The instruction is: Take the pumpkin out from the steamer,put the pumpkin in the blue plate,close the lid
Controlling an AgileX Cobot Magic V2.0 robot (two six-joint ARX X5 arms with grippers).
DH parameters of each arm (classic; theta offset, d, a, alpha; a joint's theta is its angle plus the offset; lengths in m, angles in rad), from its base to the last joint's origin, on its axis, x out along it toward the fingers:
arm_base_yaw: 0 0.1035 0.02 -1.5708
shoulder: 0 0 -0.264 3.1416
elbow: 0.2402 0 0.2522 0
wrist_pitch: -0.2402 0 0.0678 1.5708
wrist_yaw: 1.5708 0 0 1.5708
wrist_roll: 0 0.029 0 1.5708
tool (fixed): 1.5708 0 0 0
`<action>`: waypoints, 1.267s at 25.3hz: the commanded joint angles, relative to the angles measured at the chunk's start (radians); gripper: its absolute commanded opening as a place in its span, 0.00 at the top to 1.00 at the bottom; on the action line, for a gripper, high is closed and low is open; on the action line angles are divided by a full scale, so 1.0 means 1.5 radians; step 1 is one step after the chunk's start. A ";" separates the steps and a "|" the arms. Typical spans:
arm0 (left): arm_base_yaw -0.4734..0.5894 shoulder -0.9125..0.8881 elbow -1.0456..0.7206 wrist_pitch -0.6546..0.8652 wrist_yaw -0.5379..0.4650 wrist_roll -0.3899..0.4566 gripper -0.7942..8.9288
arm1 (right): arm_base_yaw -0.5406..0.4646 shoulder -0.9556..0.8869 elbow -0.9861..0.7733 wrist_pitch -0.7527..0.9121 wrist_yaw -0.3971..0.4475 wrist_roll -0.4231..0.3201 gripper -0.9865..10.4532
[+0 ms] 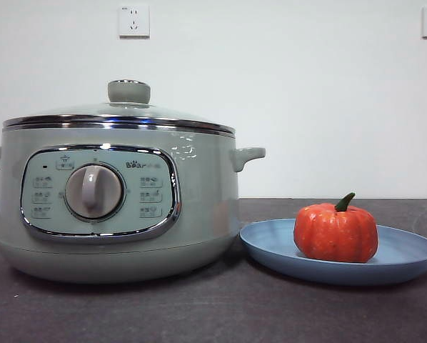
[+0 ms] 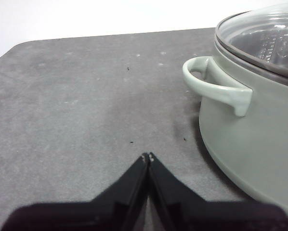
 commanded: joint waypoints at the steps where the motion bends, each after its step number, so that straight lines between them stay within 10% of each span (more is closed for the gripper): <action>1: 0.003 -0.002 -0.010 0.000 0.001 -0.005 0.92 | -0.020 -0.023 -0.062 0.020 -0.016 -0.011 0.91; 32: 0.003 -0.002 -0.010 0.000 0.001 -0.005 0.92 | -0.020 -0.084 -0.170 0.022 -0.011 -0.012 0.91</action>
